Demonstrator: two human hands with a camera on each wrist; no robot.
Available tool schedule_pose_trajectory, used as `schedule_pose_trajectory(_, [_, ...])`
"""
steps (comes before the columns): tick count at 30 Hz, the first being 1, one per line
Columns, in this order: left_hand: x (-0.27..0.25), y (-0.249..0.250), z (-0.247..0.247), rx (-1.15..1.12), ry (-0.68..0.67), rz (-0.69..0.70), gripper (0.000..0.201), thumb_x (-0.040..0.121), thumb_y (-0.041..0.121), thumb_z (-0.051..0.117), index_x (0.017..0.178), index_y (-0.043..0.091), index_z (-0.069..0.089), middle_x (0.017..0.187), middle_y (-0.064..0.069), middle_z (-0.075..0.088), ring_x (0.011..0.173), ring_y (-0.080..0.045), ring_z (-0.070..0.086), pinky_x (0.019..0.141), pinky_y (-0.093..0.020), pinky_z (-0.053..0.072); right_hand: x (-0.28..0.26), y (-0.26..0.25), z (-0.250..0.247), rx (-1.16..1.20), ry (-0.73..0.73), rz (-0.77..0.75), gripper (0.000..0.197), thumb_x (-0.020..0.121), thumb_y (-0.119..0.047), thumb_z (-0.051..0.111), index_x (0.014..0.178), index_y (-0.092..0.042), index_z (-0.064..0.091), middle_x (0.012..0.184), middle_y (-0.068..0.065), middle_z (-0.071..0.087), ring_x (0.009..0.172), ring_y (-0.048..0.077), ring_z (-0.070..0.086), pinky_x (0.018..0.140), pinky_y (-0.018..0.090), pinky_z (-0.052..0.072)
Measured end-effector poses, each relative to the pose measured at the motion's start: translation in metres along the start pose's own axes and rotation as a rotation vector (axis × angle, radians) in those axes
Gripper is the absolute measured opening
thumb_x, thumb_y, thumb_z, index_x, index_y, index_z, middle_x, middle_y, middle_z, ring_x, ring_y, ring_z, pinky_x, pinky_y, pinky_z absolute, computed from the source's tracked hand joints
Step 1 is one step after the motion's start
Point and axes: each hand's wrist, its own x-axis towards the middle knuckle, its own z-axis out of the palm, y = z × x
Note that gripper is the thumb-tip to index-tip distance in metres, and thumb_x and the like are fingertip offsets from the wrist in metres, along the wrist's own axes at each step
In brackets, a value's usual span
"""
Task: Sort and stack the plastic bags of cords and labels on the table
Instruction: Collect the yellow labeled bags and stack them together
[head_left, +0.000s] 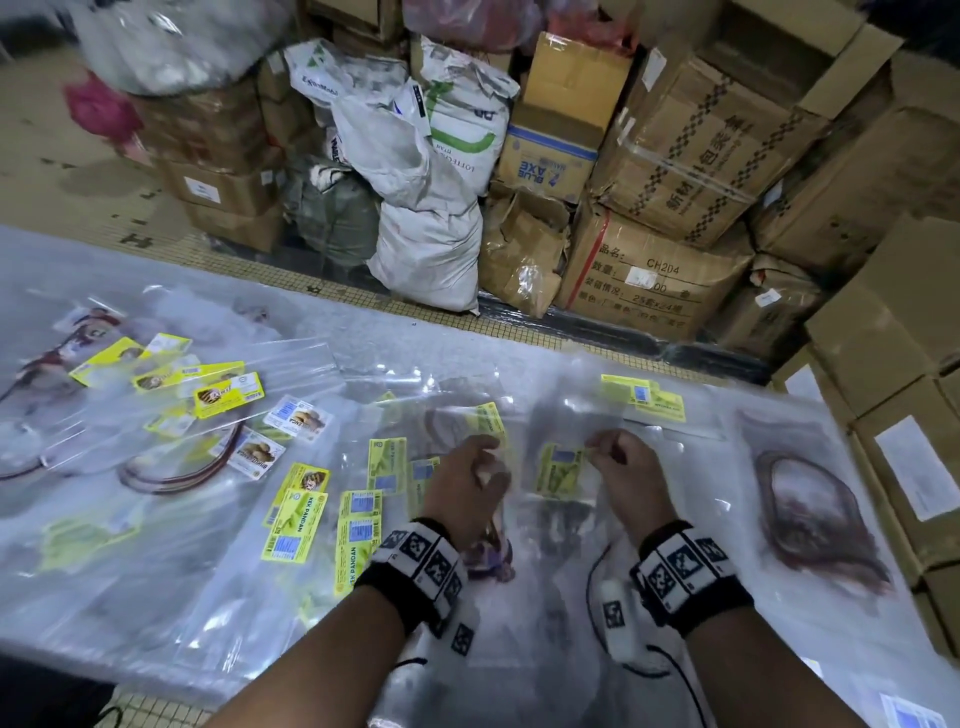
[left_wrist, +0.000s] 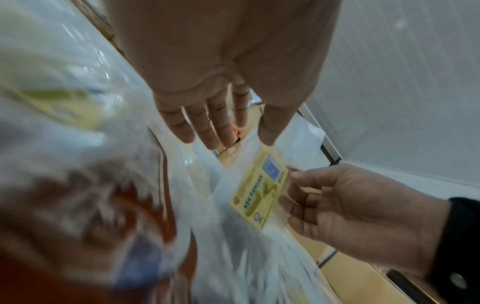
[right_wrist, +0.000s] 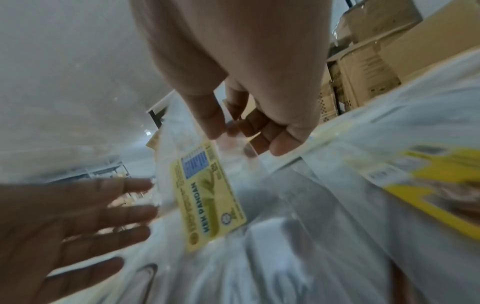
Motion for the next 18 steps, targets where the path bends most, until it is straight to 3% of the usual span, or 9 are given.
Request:
schedule_pose_trajectory(2, [-0.002,-0.011,-0.034,0.261,0.116,-0.012,0.046,0.083,0.018,0.068,0.126,0.027,0.057,0.116,-0.001,0.06,0.114,-0.024,0.056,0.095,-0.031,0.044,0.001,-0.016,0.006,0.064,0.024,-0.053,0.02,0.094,-0.003,0.057,0.086,-0.021,0.059,0.086,-0.003,0.062,0.079,0.014,0.058,0.07,0.028,0.044])
schedule_pose_trajectory(4, [-0.009,-0.024,-0.071,0.58,0.153,-0.191,0.054,0.081,0.023,0.066,0.133,0.035,0.052,0.132,-0.004,0.052,0.123,-0.029,0.048,0.102,-0.037,0.04,-0.002,-0.029,0.017,0.099,0.014,-0.105,0.022,0.096,-0.003,0.053,0.087,-0.023,0.054,0.086,-0.001,0.059,0.078,0.016,0.057,0.07,0.03,0.044])
schedule_pose_trajectory(6, [-0.019,-0.04,-0.102,0.725,0.147,-0.408,0.061,0.08,0.029,0.066,0.136,0.04,0.045,0.139,-0.007,0.038,0.129,-0.032,0.038,0.107,-0.043,0.032,-0.007,-0.041,0.033,0.109,-0.029,-0.129,0.023,0.098,-0.002,0.052,0.089,-0.023,0.053,0.085,0.001,0.058,0.078,0.019,0.057,0.069,0.033,0.046])
schedule_pose_trajectory(8, [-0.031,-0.056,-0.121,0.745,0.125,-0.512,0.064,0.078,0.03,0.066,0.135,0.042,0.04,0.139,-0.008,0.031,0.128,-0.034,0.033,0.107,-0.046,0.03,-0.013,-0.049,0.05,0.147,-0.108,-0.06,0.02,0.099,-0.002,0.052,0.091,-0.02,0.055,0.087,0.005,0.06,0.076,0.022,0.059,0.063,0.035,0.05])
schedule_pose_trajectory(11, [-0.045,-0.076,-0.141,0.716,0.042,-0.536,0.078,0.074,0.024,0.067,0.138,0.05,0.031,0.135,-0.005,0.027,0.126,-0.032,0.032,0.103,-0.047,0.038,-0.027,-0.051,0.086,0.193,-0.32,0.143,0.007,0.098,-0.008,0.056,0.098,-0.015,0.058,0.096,0.012,0.065,0.073,0.023,0.063,0.058,0.034,0.053])
schedule_pose_trajectory(13, [-0.049,-0.082,-0.147,0.747,0.006,-0.54,0.088,0.07,0.031,0.073,0.14,0.054,0.025,0.137,-0.004,0.024,0.127,-0.031,0.032,0.1,-0.046,0.039,-0.037,-0.043,0.111,0.062,-0.429,0.207,0.008,0.093,-0.01,0.06,0.098,-0.017,0.059,0.093,0.009,0.066,0.074,0.02,0.065,0.062,0.031,0.053])
schedule_pose_trajectory(15, [-0.052,-0.084,-0.152,0.75,0.033,-0.557,0.098,0.062,0.045,0.079,0.142,0.052,0.021,0.139,-0.005,0.021,0.128,-0.032,0.03,0.1,-0.045,0.038,-0.05,-0.035,0.135,-0.125,-0.45,0.162,0.019,0.085,-0.007,0.063,0.1,-0.018,0.058,0.091,0.004,0.066,0.077,0.017,0.065,0.065,0.026,0.054])
schedule_pose_trajectory(18, [-0.051,-0.09,-0.16,0.699,0.084,-0.548,0.113,0.054,0.056,0.082,0.145,0.042,0.017,0.136,-0.008,0.025,0.125,-0.033,0.033,0.098,-0.044,0.04,-0.07,-0.024,0.166,-0.321,-0.461,0.093,0.043,0.077,-0.013,0.071,0.117,-0.012,0.056,0.113,0.002,0.061,0.106,0.022,0.062,0.086,0.03,0.052])
